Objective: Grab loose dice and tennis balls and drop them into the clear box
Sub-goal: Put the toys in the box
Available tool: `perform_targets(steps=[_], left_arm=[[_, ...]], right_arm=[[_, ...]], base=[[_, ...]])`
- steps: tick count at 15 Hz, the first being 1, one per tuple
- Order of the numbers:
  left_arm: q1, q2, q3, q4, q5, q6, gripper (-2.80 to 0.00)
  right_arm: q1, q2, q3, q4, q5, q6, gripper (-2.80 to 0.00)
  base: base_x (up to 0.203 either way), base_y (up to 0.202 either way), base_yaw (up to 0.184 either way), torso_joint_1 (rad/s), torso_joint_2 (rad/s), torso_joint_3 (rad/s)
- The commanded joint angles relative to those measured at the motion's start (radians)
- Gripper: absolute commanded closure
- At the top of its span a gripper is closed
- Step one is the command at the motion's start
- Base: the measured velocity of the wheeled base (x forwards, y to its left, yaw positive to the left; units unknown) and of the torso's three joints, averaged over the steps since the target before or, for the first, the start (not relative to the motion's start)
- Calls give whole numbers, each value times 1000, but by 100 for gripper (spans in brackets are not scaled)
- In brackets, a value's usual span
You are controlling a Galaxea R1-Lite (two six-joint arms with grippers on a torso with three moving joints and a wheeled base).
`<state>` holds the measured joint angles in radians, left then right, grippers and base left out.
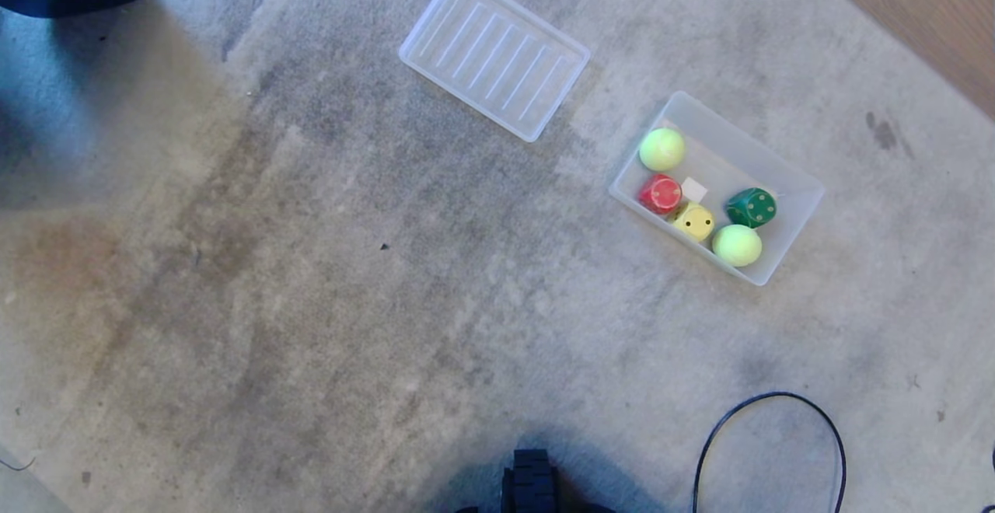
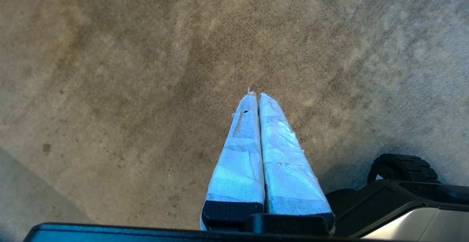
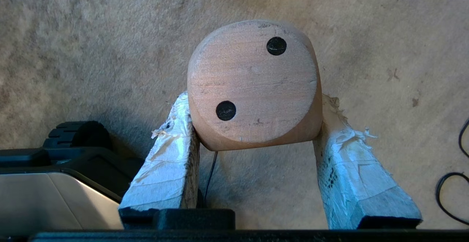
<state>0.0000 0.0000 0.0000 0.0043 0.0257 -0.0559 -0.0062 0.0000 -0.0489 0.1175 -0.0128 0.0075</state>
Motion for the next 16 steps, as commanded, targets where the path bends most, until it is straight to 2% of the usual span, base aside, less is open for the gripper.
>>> perform_targets(steps=[1,7,9,14,16], left_arm=[[0,0,0,0,2,-5,0],[0,0,0,0,3,-7,0],[0,0,0,0,3,-7,0],[0,0,0,0,3,-7,0],[0,0,0,0,3,-7,0]], right_arm=[[0,0,0,1,0,-1,0],[1,-1,-1,2,-2,8,0],[0,27,-39,3,-2,10,0],[4,436,-252,-14,10,102,0],[6,650,-302,-80,27,129,0]], base=[[0,0,0,2,6,-46],[0,0,0,0,0,-7],[0,0,0,0,0,0],[0,0,0,0,0,0],[0,0,0,0,0,0]])
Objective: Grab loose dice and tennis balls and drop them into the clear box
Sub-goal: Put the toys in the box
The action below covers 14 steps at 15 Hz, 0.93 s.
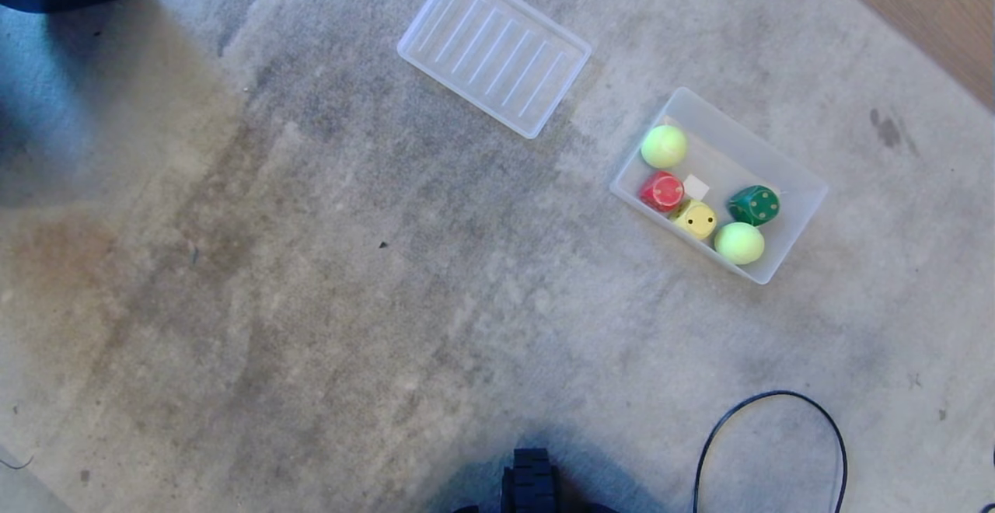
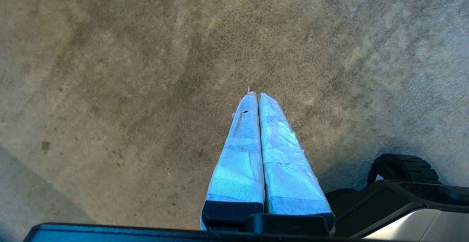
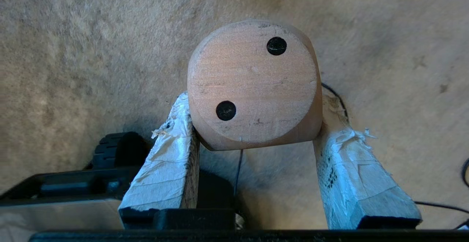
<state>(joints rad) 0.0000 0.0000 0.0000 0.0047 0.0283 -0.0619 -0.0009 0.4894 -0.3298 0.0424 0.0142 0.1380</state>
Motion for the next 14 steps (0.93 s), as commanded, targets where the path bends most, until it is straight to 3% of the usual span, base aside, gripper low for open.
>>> perform_targets(steps=[1,9,12,14], left_arm=[[0,0,0,0,0,-1,0],[0,0,0,0,1,-1,0],[0,0,0,0,0,-1,0],[0,0,0,0,1,-1,0]], right_arm=[[2,270,-38,-63,5,12,0],[58,1187,-181,-864,5,137,0],[62,1342,-377,-1094,1,164,0],[43,1409,-421,-1169,3,181,0]], base=[[0,0,0,0,0,0],[0,0,0,0,0,0],[0,0,0,0,0,0],[0,0,0,0,0,0]])
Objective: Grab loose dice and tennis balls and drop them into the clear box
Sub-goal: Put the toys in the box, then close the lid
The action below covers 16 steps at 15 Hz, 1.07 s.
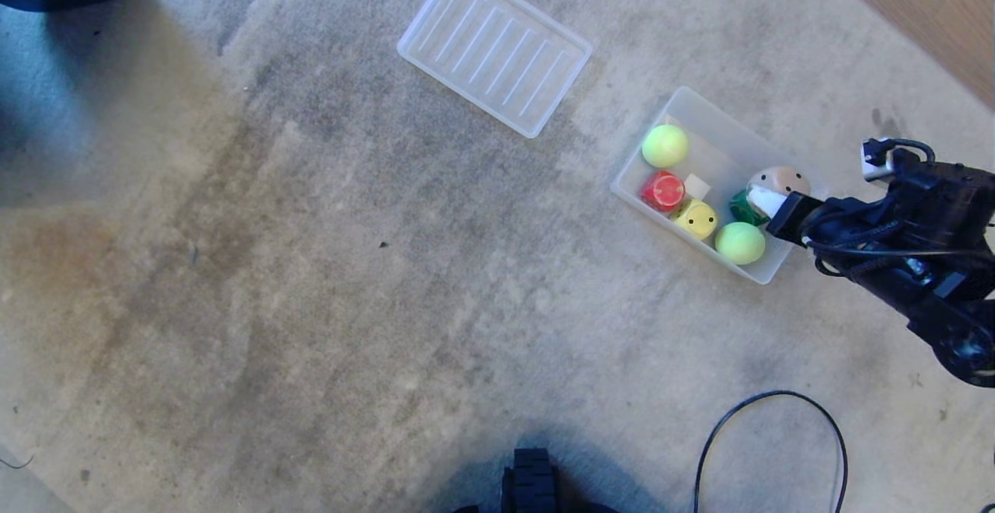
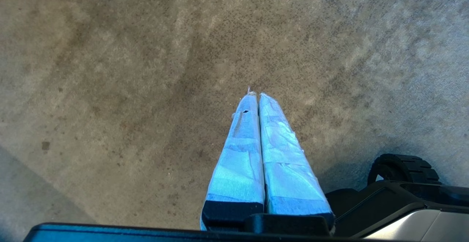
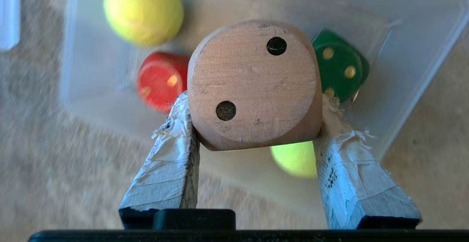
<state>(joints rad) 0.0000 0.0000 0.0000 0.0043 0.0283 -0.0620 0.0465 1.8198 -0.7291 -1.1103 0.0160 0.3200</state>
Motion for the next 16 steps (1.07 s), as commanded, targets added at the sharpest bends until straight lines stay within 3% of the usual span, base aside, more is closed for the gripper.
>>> perform_targets(steps=[1,3,4,9,13,14,16], left_arm=[[0,0,0,0,1,-1,0],[0,0,0,0,1,-1,0],[0,0,0,0,1,-1,0],[0,0,0,0,1,-1,0],[0,0,0,0,0,-1,0],[0,0,0,0,0,-1,0],[0,0,0,0,1,-1,0]], right_arm=[[-7,107,-27,-65,1,12,0],[-4,152,-35,-153,7,55,0],[-2,162,-35,-176,22,40,-280],[-6,115,-21,-197,51,10,-280],[-46,-114,55,-21,61,8,-280],[-54,-192,93,29,66,18,0],[-63,-336,172,138,80,28,0]], base=[[0,0,0,0,0,0],[0,0,0,0,0,0],[0,0,0,0,0,0],[0,0,0,0,0,0],[0,0,0,0,0,0],[0,0,0,0,0,0],[0,0,0,0,0,0]])
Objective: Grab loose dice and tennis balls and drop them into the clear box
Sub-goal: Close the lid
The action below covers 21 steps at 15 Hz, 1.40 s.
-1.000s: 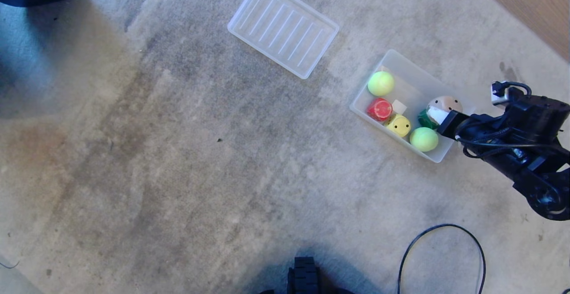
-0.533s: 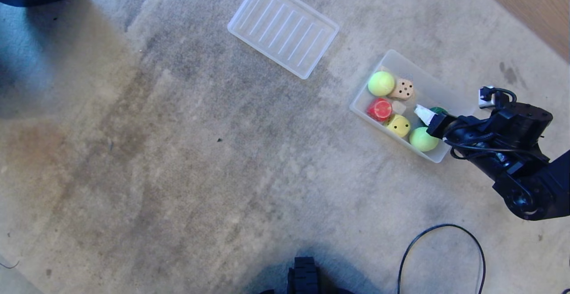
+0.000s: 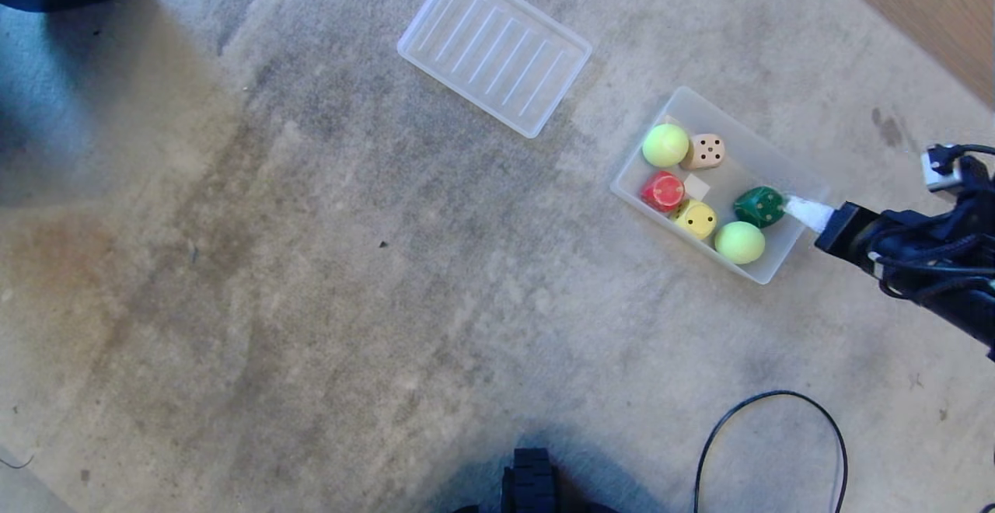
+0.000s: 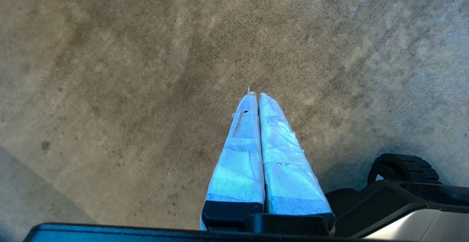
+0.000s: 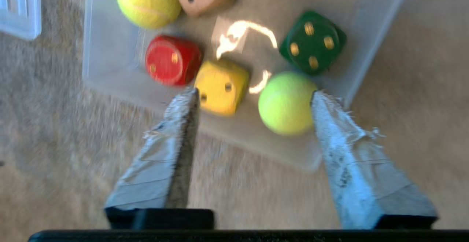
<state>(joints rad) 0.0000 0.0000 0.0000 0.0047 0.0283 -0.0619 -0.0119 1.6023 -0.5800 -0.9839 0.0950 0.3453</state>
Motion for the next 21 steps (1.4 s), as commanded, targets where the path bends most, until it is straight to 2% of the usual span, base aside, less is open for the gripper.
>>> perform_targets(steps=[1,4,9,13,16,21], left_arm=[[0,0,0,0,1,-1,0],[0,0,0,0,1,-1,0],[0,0,0,0,1,-1,0],[0,0,0,0,1,-1,0],[0,0,0,0,1,-1,0],[0,0,0,0,1,-1,0]], right_arm=[[-7,-191,61,77,4,3,0],[-17,-428,175,273,8,-23,0],[-18,-893,368,662,9,-124,0],[-40,-1183,486,953,-10,-180,0],[-53,-1320,540,1003,-18,-204,0],[-4,-1512,548,1007,-81,-203,0]], base=[[0,0,0,0,0,0],[0,0,0,0,0,0],[0,0,0,0,0,0],[0,0,0,0,0,0],[0,0,0,0,0,0],[0,0,0,0,0,0]])
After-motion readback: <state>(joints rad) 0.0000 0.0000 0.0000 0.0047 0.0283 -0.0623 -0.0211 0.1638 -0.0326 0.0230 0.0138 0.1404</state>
